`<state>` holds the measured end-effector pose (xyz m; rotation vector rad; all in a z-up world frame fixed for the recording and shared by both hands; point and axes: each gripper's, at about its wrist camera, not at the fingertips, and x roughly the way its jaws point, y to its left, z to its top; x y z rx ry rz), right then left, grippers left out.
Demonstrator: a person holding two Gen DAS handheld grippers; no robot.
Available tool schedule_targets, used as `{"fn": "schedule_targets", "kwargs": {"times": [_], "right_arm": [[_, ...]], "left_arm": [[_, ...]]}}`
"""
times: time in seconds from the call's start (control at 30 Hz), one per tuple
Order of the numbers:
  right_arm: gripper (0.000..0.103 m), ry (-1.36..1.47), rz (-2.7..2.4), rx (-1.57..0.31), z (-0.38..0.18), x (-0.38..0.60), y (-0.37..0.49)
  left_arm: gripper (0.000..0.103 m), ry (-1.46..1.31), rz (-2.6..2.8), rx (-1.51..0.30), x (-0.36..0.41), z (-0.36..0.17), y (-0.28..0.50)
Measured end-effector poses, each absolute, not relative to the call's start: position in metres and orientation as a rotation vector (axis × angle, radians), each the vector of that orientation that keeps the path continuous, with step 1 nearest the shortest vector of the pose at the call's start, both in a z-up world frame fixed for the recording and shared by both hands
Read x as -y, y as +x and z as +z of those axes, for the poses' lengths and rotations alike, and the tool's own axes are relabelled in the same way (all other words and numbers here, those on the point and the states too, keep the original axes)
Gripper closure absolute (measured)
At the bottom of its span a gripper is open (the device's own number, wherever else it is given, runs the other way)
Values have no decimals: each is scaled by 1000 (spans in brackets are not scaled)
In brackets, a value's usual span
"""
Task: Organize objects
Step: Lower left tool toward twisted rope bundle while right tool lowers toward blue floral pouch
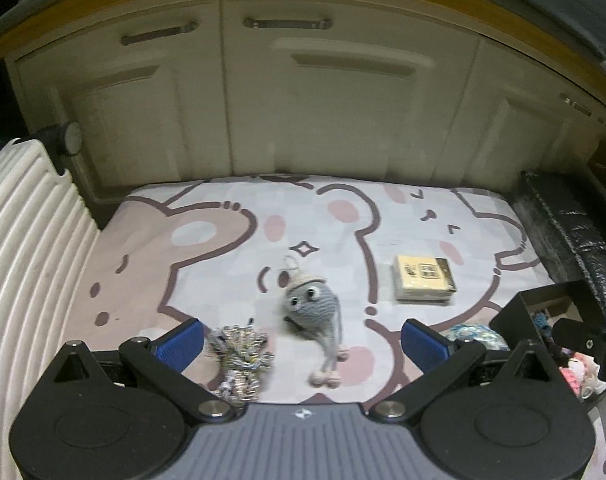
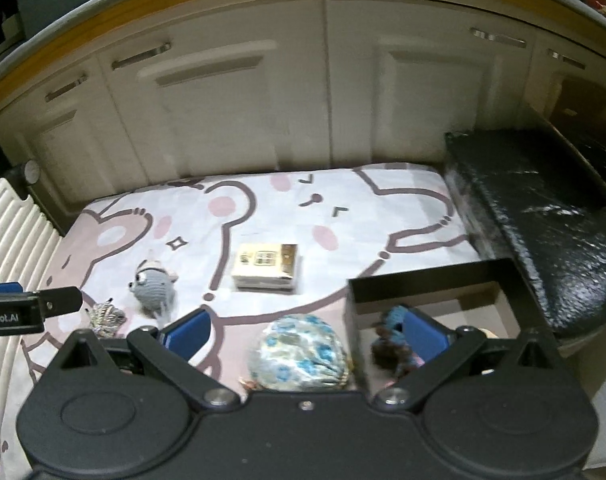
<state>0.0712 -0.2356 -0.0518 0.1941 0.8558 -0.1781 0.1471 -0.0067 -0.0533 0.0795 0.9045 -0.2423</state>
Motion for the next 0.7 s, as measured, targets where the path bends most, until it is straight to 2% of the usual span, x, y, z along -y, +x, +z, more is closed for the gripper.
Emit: {"fn": "schedule_targets", "kwargs": {"times": [0.7], "right_arm": [[0,217,-132,-849,-53,211,88]], "left_arm": [[0,27,-151,-884,-41,-48,151]]}}
